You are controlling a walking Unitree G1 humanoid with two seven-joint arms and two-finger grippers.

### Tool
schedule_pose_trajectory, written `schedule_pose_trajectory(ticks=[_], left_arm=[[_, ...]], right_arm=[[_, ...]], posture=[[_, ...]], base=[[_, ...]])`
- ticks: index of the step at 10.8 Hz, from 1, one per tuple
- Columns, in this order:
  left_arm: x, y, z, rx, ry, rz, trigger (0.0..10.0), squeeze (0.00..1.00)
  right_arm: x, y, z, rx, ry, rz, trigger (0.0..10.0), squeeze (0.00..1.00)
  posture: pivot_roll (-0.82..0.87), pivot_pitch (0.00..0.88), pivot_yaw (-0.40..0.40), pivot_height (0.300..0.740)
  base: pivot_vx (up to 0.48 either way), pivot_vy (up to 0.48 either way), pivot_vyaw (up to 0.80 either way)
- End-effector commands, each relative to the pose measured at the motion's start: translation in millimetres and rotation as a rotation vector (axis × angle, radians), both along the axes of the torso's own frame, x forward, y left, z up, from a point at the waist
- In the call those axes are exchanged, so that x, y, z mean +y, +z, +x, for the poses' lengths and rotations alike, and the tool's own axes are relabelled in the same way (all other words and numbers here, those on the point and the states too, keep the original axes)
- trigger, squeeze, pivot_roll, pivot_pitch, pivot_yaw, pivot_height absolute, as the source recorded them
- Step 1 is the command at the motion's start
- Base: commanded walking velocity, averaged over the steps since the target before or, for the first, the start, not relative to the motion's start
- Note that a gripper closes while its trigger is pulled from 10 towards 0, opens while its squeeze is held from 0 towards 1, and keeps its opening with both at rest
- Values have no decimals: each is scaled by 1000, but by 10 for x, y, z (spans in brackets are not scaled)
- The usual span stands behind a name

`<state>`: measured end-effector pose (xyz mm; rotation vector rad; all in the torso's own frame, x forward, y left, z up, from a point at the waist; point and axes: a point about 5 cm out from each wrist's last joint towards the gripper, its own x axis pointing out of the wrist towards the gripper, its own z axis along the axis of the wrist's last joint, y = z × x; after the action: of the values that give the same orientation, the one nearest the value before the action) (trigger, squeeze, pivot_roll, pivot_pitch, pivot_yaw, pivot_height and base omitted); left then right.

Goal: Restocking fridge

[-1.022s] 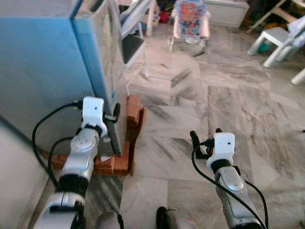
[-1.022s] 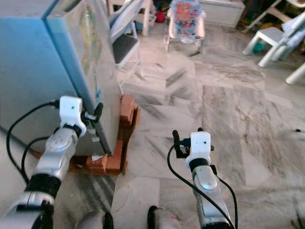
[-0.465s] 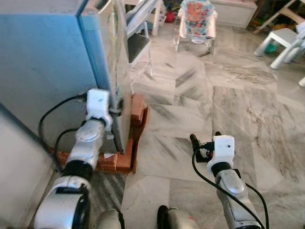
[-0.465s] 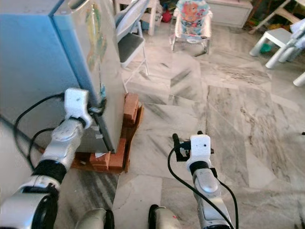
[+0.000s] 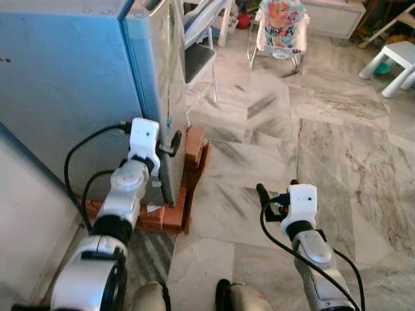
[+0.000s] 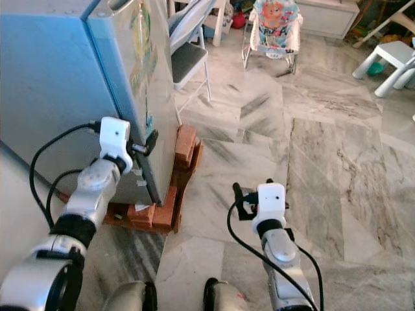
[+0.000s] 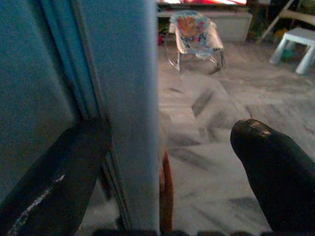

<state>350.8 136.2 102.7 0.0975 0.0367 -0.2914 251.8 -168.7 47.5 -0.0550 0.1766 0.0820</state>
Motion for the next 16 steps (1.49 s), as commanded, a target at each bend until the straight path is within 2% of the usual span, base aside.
schedule_pose_trajectory(ticks=[1, 3, 4, 5, 6, 8, 11, 13, 14, 15, 16], left_arm=[[-65, -50, -51, 12, -36, 3, 10000, 0], [-26, -149, -102, 46, 6, -19, 10000, 0], [-33, -129, -74, 44, 12, -17, 10000, 0], [-51, -17, 50, 26, 21, 1, 10000, 0], [-30, 17, 97, 29, 33, 20, 10000, 0], [58, -39, 87, 64, 73, 39, 10000, 0], [72, -10, 132, 67, 111, 54, 10000, 0], [-51, 89, 199, 43, 72, 31, 10000, 0], [-185, 165, 220, 19, 16, 15, 10000, 0], [-413, 276, 245, -1, -77, -17, 10000, 0], [-526, 352, 259, -21, -120, -27, 10000, 0]], right_arm=[[-7, -34, -28, 21, -6, 4, 10000, 0], [34, -47, 2, 27, 7, 9, 10000, 0], [42, -47, 15, 29, 11, 9, 10000, 0], [45, -64, 28, 46, 19, 2, 10000, 0], [35, -80, 17, 54, 17, -2, 10000, 0], [9, -94, -20, 60, 7, -1, 10000, 0], [-19, -105, -18, 67, 12, -8, 10000, 0], [-6, -103, -4, 71, 21, -10, 10000, 0], [5, -114, -11, 81, 30, -10, 10000, 0], [2, -154, -35, 105, 35, -19, 10000, 0], [-6, -168, -44, 111, 33, -19, 10000, 0]], posture=[[39, 122, -41, 740], [58, 119, -52, 740], [60, 118, -53, 740], [55, 111, -51, 740], [49, 109, -45, 740], [39, 111, -42, 740], [39, 111, -53, 740], [35, 111, -57, 740], [33, 111, -57, 740], [28, 112, -55, 740], [27, 112, -53, 740]], base=[[0, 0, 0], [0, 0, 0], [0, 0, 0], [0, 0, 0], [0, 0, 0], [0, 0, 0], [0, 0, 0], [0, 0, 0], [0, 0, 0], [0, 0, 0], [0, 0, 0]])
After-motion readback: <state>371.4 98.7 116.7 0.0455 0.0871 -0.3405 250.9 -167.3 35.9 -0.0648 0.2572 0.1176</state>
